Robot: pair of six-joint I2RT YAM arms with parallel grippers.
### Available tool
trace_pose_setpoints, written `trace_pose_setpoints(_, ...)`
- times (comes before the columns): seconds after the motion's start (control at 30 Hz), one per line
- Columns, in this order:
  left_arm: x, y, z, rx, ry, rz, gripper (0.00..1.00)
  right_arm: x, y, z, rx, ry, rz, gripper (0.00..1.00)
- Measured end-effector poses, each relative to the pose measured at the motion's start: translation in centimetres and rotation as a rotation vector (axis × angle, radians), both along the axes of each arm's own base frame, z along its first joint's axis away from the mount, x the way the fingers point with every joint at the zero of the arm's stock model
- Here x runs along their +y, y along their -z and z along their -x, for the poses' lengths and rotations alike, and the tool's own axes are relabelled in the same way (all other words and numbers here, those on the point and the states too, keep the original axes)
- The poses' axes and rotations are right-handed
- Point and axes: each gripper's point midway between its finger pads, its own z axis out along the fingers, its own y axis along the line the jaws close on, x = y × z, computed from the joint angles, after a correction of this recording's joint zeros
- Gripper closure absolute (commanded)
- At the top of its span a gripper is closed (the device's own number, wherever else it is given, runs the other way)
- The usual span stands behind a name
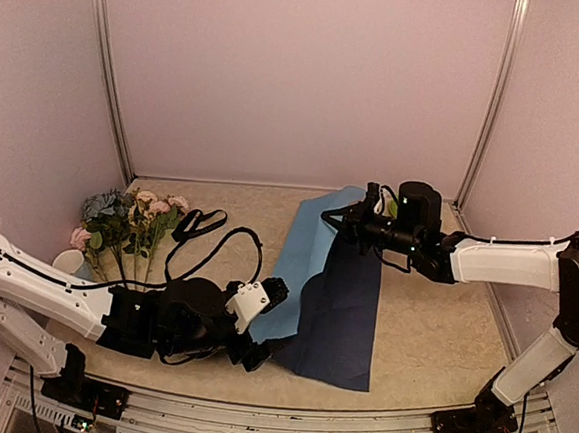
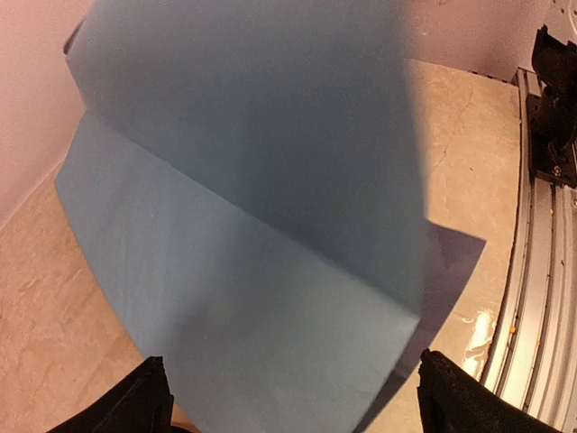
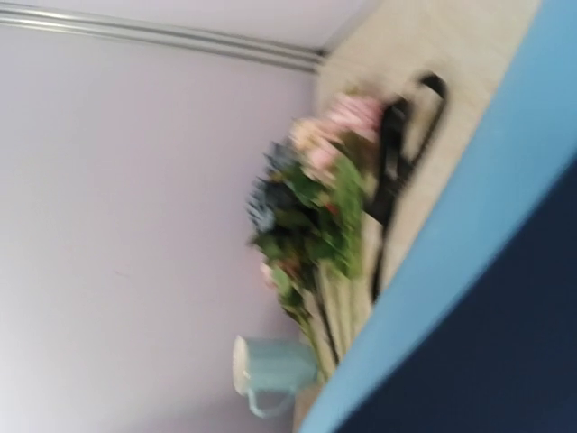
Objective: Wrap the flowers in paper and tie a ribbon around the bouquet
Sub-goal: Pass from the right arm to the left
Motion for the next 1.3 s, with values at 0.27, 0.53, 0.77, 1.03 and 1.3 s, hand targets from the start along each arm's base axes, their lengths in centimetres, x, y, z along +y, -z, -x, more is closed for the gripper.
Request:
trace_pose_setpoints(0.27, 0.6, -0.4, 1.1, -0.162, -0.017, -0.065, 0.01, 0.1, -7.9, 0.5, -0.197, 0.110, -0.008, 1.00)
trace_pose_setpoints(0.53, 3.4, -6.2, -2.1, -0.243, -0.223, 0.162, 0.05, -0.2, -9.6, 1.3, -0.274, 0.160, 0.042, 1.00)
trace_pose_setpoints(0.77, 6.9, -10.8, -6.5, -0.208, -0.286, 0.374, 0.21, -0.5, -9.2, 1.4, -0.300, 0.169, 0.098, 1.00)
trace_pose_setpoints(1.03, 2.5, -9.3, -6.0, -0.183, -0.141, 0.301, 0.68, -0.6, -9.8, 1.6, -0.327, 0.164, 0.119, 1.00)
trace_pose_setpoints(1.3, 1.2, -9.3, -7.1, -0.098, -0.121, 0.339, 1.00, -1.0, -9.6, 1.6, -0.363, 0.159, 0.183, 0.72)
